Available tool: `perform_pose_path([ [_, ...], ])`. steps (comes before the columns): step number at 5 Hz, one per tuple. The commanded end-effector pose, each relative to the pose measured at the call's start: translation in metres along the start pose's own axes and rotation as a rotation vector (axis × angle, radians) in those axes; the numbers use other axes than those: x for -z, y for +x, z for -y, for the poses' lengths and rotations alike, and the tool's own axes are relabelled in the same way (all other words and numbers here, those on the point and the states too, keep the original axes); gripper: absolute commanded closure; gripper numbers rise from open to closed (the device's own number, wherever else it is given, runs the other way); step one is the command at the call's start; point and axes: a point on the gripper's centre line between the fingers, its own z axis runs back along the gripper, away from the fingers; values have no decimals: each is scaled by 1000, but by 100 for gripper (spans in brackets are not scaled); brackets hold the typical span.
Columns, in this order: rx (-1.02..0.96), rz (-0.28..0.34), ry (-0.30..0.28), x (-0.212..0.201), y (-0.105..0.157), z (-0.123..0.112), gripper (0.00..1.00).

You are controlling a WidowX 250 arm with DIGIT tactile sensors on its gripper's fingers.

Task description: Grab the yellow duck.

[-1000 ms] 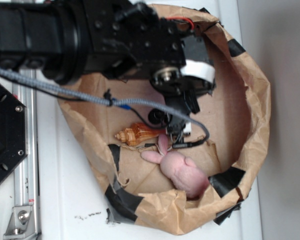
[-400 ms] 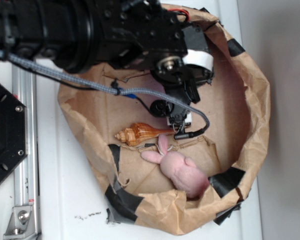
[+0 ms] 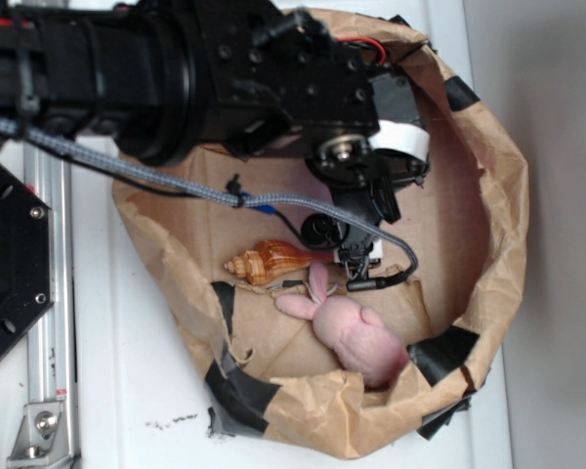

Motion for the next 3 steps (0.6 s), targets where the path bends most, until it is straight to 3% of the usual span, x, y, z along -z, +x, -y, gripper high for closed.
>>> perform_pose_path([
  [1, 1, 32, 25, 2, 17, -2, 0],
  [3, -34, 23, 52, 11, 17, -19, 0],
])
